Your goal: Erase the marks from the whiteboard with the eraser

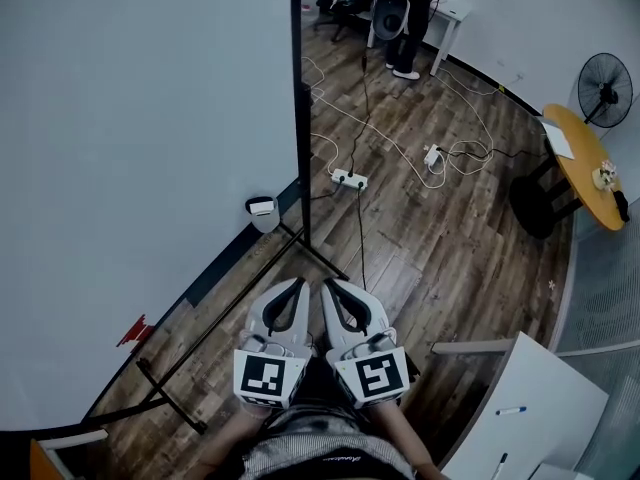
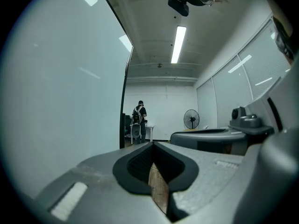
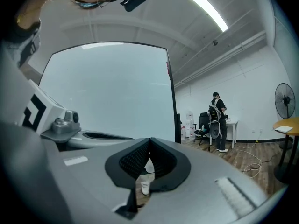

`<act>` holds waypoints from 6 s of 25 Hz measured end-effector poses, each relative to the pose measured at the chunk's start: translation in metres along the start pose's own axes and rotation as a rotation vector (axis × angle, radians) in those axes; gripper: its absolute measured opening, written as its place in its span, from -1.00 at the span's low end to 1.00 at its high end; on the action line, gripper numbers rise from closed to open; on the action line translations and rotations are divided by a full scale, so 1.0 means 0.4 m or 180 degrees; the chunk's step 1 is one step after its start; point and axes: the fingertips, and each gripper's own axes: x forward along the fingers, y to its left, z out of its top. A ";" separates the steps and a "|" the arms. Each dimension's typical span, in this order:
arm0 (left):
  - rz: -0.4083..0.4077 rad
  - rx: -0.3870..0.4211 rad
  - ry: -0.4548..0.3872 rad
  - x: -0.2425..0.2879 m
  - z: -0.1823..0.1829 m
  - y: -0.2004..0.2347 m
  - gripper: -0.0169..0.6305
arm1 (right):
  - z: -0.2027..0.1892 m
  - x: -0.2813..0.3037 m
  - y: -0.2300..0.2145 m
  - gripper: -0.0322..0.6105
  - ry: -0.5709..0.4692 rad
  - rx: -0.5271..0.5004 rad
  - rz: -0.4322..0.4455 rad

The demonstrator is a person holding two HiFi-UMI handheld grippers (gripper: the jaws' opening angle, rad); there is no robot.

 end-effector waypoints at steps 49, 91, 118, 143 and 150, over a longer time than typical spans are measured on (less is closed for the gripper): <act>0.2117 -0.0298 -0.0025 0.338 0.072 0.196 -0.95 | 0.059 0.413 -0.288 -0.89 0.0114 -0.0176 0.1960; 0.2696 -0.0477 -0.0045 0.252 0.070 0.485 -0.95 | 0.052 0.646 -0.015 -0.89 0.0235 -0.0239 0.2832; 0.2743 -0.0625 0.0093 0.229 0.015 0.490 -0.95 | -0.057 0.658 0.004 -0.89 0.0607 -0.0491 0.2863; 0.2726 -0.0750 0.0289 0.215 -0.052 0.503 -0.95 | -0.227 0.687 0.001 -0.89 0.1088 -0.0727 0.2827; 0.2761 -0.0872 0.0250 0.221 -0.050 0.503 -0.95 | -0.252 0.685 -0.003 -0.89 0.1183 -0.0703 0.2848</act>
